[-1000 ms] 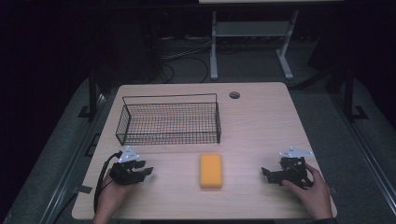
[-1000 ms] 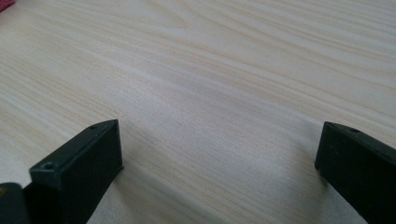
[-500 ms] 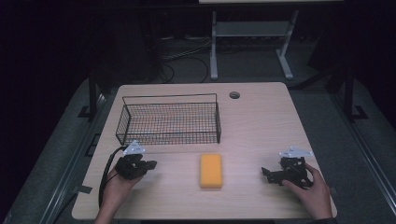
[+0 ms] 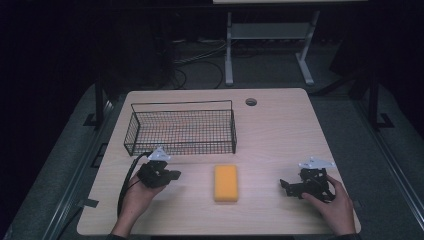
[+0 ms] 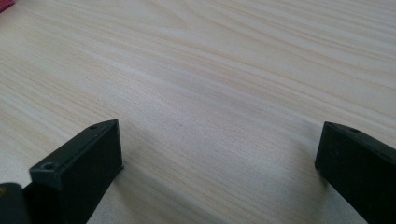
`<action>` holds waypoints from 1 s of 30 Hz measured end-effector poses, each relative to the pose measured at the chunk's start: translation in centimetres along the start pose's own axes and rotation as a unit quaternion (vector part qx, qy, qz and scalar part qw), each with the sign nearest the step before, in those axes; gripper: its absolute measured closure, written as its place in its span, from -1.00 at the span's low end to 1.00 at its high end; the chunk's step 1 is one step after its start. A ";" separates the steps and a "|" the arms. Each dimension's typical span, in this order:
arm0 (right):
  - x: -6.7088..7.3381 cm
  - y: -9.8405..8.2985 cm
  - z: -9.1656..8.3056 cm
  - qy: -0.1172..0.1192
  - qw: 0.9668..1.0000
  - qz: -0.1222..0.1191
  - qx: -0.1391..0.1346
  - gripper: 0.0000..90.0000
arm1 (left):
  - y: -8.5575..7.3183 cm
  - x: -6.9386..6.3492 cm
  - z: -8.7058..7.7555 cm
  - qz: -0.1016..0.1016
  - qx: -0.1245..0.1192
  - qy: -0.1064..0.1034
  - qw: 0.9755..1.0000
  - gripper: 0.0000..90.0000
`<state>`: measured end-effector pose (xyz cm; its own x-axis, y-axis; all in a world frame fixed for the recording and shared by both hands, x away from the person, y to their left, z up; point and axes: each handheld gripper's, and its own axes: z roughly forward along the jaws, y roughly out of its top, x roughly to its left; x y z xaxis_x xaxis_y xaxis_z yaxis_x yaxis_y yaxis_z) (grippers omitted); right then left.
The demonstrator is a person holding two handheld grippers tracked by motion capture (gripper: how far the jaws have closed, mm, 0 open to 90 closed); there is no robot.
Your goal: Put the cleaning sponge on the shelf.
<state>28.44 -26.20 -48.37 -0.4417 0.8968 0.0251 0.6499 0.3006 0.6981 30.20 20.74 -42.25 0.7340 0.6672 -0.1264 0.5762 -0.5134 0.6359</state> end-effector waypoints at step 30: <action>0.0 0.0 0.0 0.000 1.000 0.000 0.000 -1.00 | 4.9 -2.0 5.4 0.034 0.016 -0.042 0.998 1.00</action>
<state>28.44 -26.20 -48.36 -0.4415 0.8969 0.0252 0.6501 0.3003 0.6980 33.55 13.98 -43.02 0.7992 0.5825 -0.1483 0.5338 -0.5742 0.6208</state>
